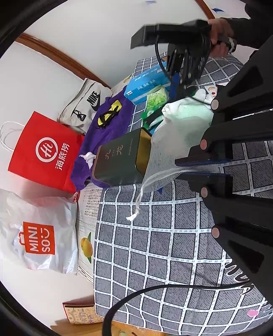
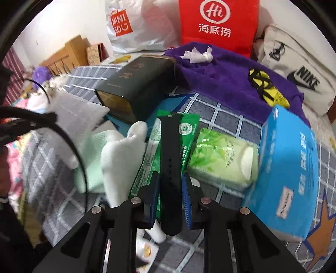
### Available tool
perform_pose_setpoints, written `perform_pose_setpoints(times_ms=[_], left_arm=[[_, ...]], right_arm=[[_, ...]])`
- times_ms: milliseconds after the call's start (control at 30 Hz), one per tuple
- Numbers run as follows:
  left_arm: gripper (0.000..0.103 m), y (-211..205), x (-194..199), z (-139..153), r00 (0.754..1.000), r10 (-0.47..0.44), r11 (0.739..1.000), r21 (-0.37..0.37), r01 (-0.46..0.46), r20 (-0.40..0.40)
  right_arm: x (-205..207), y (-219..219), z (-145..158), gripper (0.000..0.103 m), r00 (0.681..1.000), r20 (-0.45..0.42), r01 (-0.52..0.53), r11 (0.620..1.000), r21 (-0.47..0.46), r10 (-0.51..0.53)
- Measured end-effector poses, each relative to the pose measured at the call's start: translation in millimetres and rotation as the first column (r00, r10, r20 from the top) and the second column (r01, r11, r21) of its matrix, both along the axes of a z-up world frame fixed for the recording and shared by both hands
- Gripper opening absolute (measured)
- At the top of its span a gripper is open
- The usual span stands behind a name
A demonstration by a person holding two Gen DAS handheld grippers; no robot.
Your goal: Organize soft objects
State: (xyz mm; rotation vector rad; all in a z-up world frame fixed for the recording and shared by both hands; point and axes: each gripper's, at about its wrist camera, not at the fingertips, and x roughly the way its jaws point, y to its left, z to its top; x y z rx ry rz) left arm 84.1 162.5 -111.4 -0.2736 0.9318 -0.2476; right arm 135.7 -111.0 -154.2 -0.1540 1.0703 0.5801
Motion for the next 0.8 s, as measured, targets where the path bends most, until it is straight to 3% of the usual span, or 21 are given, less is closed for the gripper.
perform_pose_setpoints(times_ms=[133, 300, 467, 500, 567, 800], left_arm=[[0.006, 1.2, -0.5, 0.8, 1.000, 0.006, 1.000, -0.001, -0.006, 0.001], [0.006, -1.7, 2.0, 0.2, 1.000, 0.005, 1.000, 0.000, -0.005, -0.008], [0.006, -4.3, 3.0, -1.2, 1.000, 0.000, 1.000, 0.009, 0.000, -0.021], [0.006, -4.4, 2.8, -0.9, 1.000, 0.001, 1.000, 0.011, -0.001, -0.023], [0.006, -4.7, 2.6, -0.1, 1.000, 0.002, 1.000, 0.011, -0.001, -0.024], [0.006, -4.3, -0.5, 8.5, 1.000, 0.017, 1.000, 0.020, -0.017, -0.014]], right_arm=[[-13.1, -12.6, 4.0, 0.020, 1.000, -0.017, -0.016, 1.000, -0.004, 0.015], [-11.8, -10.2, -13.2, 0.021, 0.999, -0.051, -0.017, 0.999, -0.034, 0.015], [-2.1, 1.6, -19.6, 0.035, 0.999, -0.026, -0.021, 0.999, -0.050, 0.020], [-0.5, 2.8, -20.4, 0.035, 1.000, -0.022, -0.022, 0.999, -0.049, 0.021], [1.0, 2.5, -20.0, 0.020, 0.999, -0.016, -0.033, 0.999, -0.035, 0.033], [-10.4, -20.5, 0.4, 0.020, 1.000, 0.001, -0.015, 0.999, 0.031, 0.015]])
